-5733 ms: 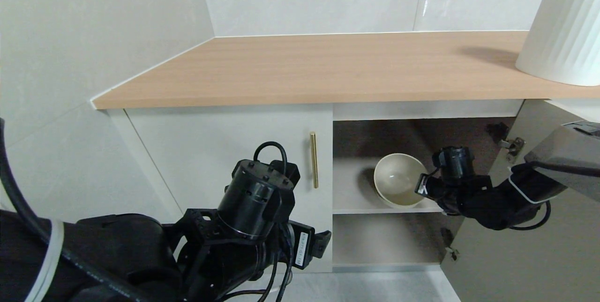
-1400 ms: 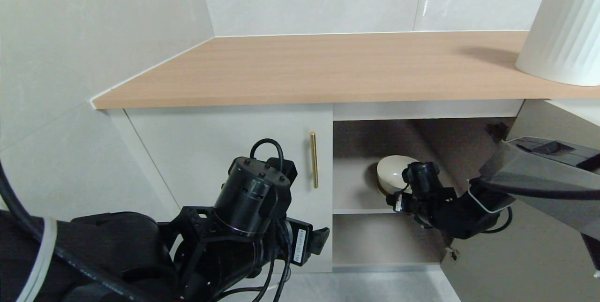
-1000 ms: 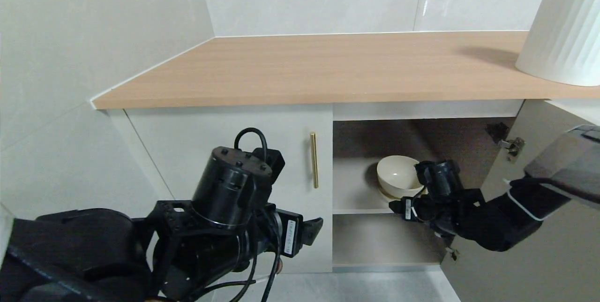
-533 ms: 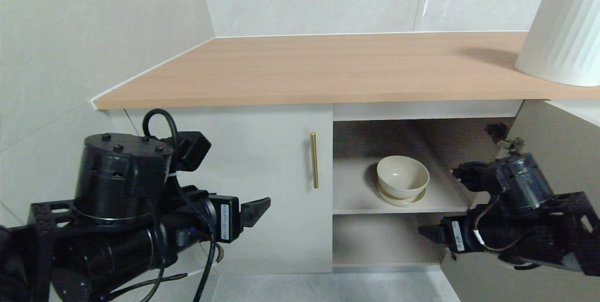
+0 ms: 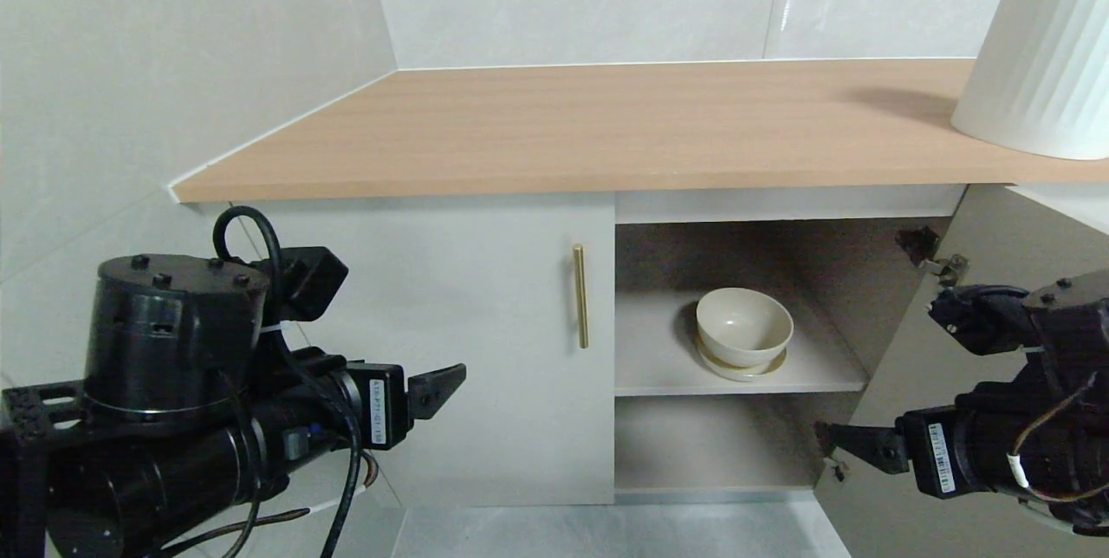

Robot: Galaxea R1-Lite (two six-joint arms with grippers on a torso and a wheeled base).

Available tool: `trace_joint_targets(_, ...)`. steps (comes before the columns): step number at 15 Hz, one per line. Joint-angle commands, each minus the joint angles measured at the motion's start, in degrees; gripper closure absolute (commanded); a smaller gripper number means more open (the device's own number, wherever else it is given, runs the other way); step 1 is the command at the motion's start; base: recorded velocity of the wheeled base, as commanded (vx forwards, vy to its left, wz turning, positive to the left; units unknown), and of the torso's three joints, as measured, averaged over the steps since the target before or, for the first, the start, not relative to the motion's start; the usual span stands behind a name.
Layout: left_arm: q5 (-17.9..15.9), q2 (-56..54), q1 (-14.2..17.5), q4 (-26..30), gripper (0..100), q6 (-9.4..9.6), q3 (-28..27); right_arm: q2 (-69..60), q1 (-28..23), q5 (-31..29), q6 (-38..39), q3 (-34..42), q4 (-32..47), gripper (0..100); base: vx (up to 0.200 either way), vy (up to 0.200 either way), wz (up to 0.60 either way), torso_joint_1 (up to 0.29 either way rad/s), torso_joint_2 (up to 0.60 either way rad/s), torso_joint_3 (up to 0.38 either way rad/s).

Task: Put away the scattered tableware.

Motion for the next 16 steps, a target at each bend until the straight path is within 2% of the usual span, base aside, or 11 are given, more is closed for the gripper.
trace_joint_targets(1, 0.17, -0.15, -0.26, -0.01, 0, -0.04, -0.02, -2.06, 0.60, -0.11, 0.01, 0.24, 0.48, 0, -0.200, 0.000, 0.00, 0.002, 0.00, 0.002)
trace_joint_targets(16, 0.26, -0.50, -0.35, -0.01, 0, -0.04, 0.25, -3.65, 2.19, -0.37, -0.60, -0.38, 6.98, 0, -0.200, 0.000, 0.00, 0.000, 0.00, 0.003)
